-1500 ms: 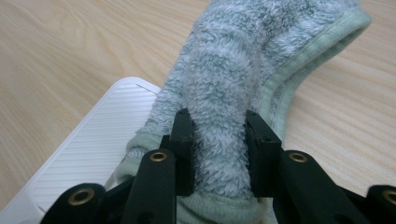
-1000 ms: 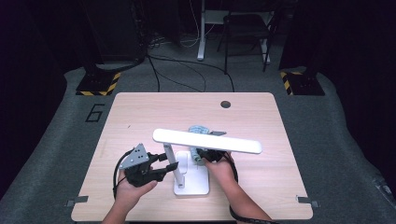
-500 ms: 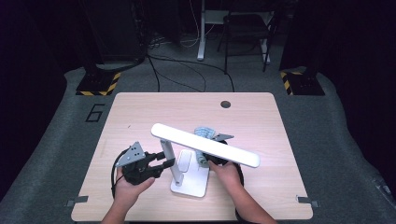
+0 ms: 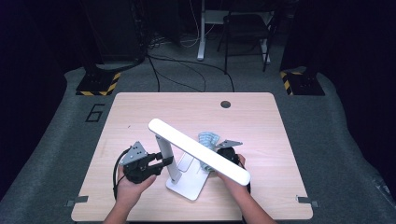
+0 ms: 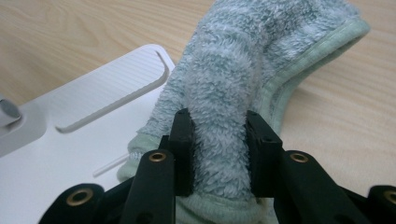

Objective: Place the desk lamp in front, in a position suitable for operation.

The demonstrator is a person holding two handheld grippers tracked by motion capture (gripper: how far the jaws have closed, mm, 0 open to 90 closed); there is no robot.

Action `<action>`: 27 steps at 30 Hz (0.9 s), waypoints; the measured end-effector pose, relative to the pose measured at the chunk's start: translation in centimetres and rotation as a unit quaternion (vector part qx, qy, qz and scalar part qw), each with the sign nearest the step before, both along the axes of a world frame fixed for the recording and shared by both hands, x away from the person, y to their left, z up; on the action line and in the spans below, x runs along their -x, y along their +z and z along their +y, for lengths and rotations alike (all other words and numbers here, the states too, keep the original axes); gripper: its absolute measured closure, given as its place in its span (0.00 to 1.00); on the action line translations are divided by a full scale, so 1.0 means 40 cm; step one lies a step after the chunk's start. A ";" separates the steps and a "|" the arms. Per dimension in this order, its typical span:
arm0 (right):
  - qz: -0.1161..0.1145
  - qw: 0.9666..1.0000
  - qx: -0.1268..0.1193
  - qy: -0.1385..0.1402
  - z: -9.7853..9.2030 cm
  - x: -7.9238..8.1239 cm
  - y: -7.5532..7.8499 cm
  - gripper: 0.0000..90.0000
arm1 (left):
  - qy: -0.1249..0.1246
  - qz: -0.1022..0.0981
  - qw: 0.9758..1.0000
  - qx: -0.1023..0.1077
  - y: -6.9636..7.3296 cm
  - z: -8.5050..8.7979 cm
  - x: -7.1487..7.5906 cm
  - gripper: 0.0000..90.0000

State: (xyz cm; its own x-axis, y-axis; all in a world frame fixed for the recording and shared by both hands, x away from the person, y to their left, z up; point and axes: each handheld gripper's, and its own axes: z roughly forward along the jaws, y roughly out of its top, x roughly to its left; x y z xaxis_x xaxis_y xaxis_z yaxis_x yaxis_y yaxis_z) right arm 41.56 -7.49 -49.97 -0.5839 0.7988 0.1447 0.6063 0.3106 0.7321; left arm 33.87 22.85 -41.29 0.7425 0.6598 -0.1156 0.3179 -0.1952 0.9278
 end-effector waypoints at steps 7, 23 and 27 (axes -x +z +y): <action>-0.002 1.000 -0.002 0.010 -0.015 0.050 -0.001 0.76 | 0.012 -0.008 1.000 -0.006 -0.002 0.007 -0.008 0.82; 0.010 1.000 -0.008 0.022 -0.046 0.107 0.002 0.76 | 0.001 -0.020 1.000 -0.011 -0.006 0.000 -0.031 0.85; 0.005 1.000 0.008 0.017 -0.064 0.099 0.010 0.76 | -0.005 -0.024 1.000 -0.011 -0.006 -0.006 -0.034 0.85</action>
